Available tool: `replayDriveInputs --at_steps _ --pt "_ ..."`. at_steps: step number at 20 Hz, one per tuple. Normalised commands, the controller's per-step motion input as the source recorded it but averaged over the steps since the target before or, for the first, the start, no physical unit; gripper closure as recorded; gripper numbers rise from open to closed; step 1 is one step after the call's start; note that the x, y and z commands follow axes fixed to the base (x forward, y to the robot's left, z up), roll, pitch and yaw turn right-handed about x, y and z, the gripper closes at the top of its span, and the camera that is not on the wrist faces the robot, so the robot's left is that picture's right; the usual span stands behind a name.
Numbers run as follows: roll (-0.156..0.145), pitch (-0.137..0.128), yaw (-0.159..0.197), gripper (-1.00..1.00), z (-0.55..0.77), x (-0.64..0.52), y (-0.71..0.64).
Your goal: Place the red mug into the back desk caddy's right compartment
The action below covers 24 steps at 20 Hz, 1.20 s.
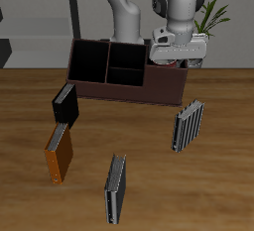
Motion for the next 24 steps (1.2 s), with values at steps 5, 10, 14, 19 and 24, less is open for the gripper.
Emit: replayDriveInputs --at_steps 5,10,14,19,24 --pt "0.059 0.051 -0.058 -1.00 0.04 -0.04 0.02" --pt "0.021 -0.015 -0.016 -1.00 0.15 0.00 -0.04" --pt "0.009 -0.007 -0.035 -1.00 0.16 0.02 -0.05" --pt "-0.005 -0.035 -0.013 -1.00 0.20 -0.03 -0.09" --pt "-0.021 -0.036 -0.009 -1.00 0.28 -0.02 -0.17"
